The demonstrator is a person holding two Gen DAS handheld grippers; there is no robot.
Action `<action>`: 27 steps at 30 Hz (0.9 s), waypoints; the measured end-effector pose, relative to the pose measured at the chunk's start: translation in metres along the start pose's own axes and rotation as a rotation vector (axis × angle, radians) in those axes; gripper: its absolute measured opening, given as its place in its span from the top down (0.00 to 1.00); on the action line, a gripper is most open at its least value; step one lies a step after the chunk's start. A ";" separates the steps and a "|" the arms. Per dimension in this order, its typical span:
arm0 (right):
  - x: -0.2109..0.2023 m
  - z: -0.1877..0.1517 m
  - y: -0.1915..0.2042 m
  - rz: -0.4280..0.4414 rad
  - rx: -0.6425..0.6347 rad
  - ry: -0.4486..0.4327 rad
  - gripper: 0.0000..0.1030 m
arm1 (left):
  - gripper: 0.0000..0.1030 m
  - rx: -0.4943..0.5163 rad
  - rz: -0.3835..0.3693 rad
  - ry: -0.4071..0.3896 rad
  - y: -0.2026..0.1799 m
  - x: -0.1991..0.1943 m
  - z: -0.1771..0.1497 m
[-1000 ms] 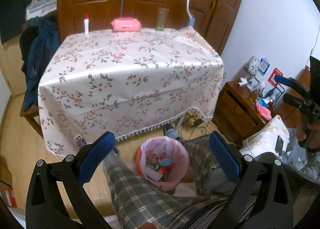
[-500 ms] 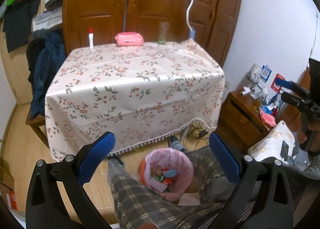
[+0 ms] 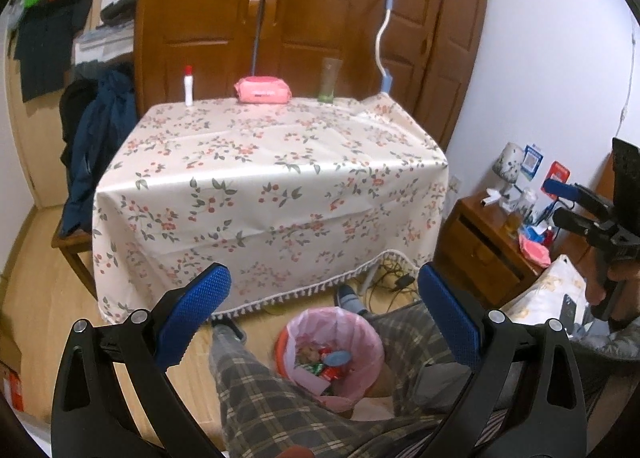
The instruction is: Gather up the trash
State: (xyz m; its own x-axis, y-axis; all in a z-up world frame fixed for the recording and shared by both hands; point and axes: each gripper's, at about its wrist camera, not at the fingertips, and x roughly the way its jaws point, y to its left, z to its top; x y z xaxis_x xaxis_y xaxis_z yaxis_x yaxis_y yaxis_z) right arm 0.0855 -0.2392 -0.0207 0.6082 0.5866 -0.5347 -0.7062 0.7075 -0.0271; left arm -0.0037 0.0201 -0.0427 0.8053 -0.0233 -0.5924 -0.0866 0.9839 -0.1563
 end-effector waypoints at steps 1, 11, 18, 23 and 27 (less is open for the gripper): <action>0.000 0.000 0.000 -0.002 -0.001 -0.001 0.05 | 0.06 0.003 -0.003 -0.004 -0.001 0.000 -0.001; -0.004 -0.007 -0.005 -0.004 0.013 -0.013 0.05 | 0.06 -0.003 -0.012 -0.014 -0.006 0.000 -0.004; -0.004 -0.008 -0.009 0.000 0.013 -0.016 0.05 | 0.06 0.001 -0.017 -0.016 -0.011 0.001 -0.004; -0.005 -0.008 -0.009 0.001 0.013 -0.016 0.05 | 0.06 -0.003 -0.020 -0.017 -0.010 0.001 -0.004; -0.004 -0.008 -0.009 0.003 0.014 -0.017 0.05 | 0.06 -0.004 -0.024 -0.020 -0.013 0.002 -0.004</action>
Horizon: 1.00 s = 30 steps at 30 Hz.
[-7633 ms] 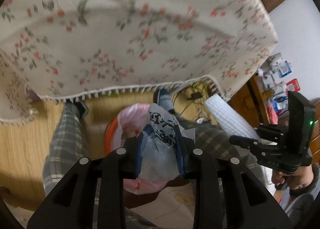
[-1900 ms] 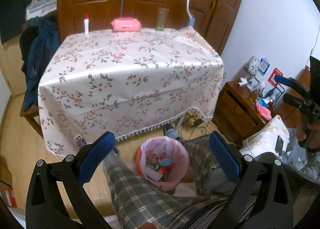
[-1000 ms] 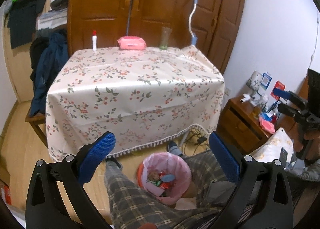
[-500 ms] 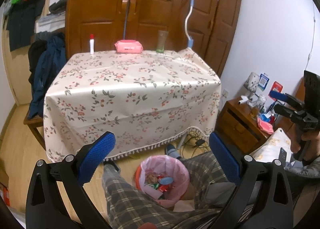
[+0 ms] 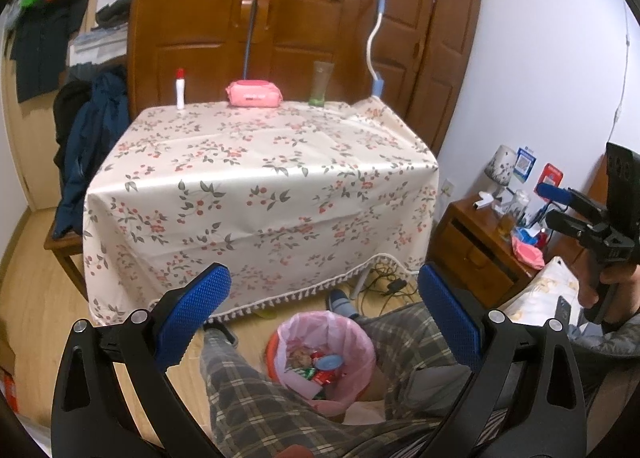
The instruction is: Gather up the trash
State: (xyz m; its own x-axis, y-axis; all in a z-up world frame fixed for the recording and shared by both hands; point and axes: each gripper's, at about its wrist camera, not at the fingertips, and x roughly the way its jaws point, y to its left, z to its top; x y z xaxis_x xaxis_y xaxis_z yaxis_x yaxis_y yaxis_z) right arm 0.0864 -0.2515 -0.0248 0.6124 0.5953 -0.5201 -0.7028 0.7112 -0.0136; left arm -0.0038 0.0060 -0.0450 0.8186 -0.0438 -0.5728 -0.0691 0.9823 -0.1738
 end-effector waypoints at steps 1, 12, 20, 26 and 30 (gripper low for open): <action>0.000 0.000 0.000 0.001 0.000 0.000 0.05 | 0.06 0.000 0.000 0.000 0.000 0.000 0.000; 0.003 0.002 0.006 0.006 -0.010 -0.001 0.05 | 0.06 -0.001 -0.001 0.000 0.001 0.000 0.000; 0.004 0.002 0.006 0.005 -0.012 0.000 0.05 | 0.06 -0.002 -0.002 -0.001 0.001 0.000 0.000; 0.003 0.002 0.006 0.004 -0.013 -0.002 0.05 | 0.06 -0.006 -0.005 -0.003 0.001 0.001 0.001; 0.003 0.002 0.006 0.004 -0.012 -0.002 0.05 | 0.06 -0.008 -0.004 -0.002 0.001 0.001 0.002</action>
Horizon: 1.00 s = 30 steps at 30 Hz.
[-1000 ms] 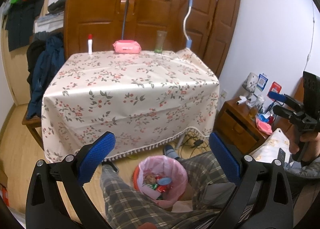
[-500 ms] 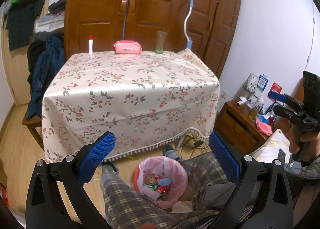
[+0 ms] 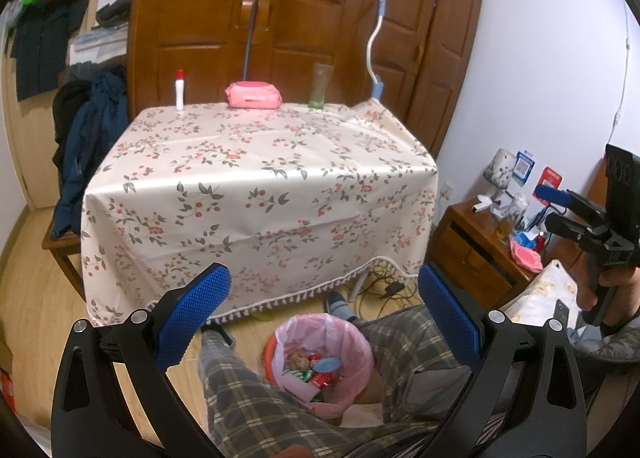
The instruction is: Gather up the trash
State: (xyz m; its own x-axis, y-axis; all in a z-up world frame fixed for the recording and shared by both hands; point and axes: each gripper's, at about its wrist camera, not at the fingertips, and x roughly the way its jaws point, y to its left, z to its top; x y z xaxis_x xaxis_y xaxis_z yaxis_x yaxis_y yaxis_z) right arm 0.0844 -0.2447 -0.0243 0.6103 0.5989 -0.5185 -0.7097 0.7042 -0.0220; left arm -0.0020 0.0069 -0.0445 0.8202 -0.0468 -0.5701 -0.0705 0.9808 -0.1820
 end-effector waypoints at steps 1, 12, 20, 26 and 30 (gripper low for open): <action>0.000 0.000 0.000 0.000 0.000 0.000 0.05 | 0.06 -0.001 0.001 0.000 0.000 0.000 0.000; 0.000 0.000 -0.001 0.000 0.004 -0.003 0.05 | 0.06 -0.002 -0.003 -0.001 0.000 0.001 0.000; -0.001 0.002 -0.003 0.000 0.009 -0.003 0.05 | 0.06 -0.001 0.001 -0.001 -0.001 0.001 0.000; -0.001 0.003 -0.003 0.001 0.010 -0.004 0.05 | 0.06 -0.001 -0.001 -0.001 0.000 0.002 0.000; -0.001 0.002 -0.004 0.002 0.008 -0.004 0.05 | 0.06 -0.002 -0.001 -0.001 -0.001 0.001 0.000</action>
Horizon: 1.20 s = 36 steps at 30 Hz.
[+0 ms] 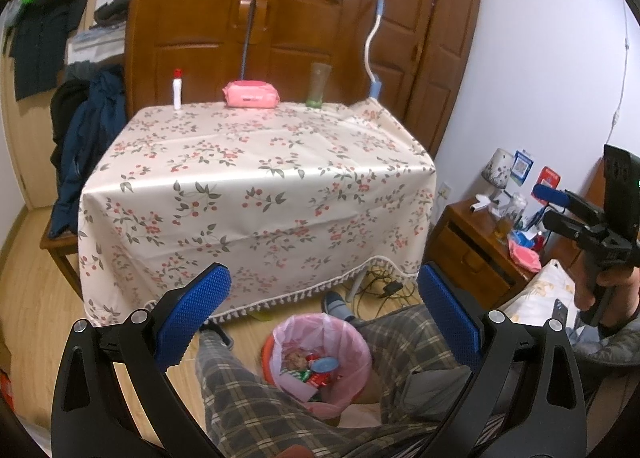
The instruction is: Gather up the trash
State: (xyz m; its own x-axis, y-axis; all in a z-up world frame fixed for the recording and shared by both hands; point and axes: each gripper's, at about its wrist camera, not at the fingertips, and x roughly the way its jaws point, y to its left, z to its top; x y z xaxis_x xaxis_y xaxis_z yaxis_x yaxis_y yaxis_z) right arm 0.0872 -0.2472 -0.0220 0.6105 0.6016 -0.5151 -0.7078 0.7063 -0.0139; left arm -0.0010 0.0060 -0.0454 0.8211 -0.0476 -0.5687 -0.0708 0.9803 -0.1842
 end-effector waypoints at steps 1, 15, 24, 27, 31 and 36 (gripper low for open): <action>0.000 0.000 0.000 0.000 0.000 -0.001 0.05 | 0.06 0.000 -0.001 0.000 -0.001 0.000 0.000; 0.000 0.000 -0.003 -0.007 0.009 -0.004 0.05 | 0.06 -0.001 -0.002 0.001 -0.002 0.000 0.000; 0.001 0.000 -0.005 -0.005 0.011 -0.002 0.05 | 0.06 0.000 0.000 0.000 -0.003 0.000 0.000; 0.001 0.000 -0.005 -0.006 0.010 -0.003 0.05 | 0.06 0.004 -0.002 -0.002 -0.005 0.001 0.000; 0.002 -0.001 -0.005 -0.006 0.012 -0.005 0.05 | 0.06 0.000 -0.003 -0.001 -0.005 0.000 0.000; 0.002 -0.002 -0.002 -0.005 0.015 -0.006 0.05 | 0.06 0.014 -0.012 -0.013 -0.010 -0.002 0.000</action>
State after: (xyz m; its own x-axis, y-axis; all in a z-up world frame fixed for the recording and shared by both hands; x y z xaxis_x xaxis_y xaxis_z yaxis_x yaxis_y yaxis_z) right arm 0.0892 -0.2484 -0.0243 0.6163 0.6000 -0.5100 -0.6992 0.7149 -0.0040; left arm -0.0024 -0.0037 -0.0424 0.8290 -0.0572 -0.5563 -0.0526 0.9824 -0.1794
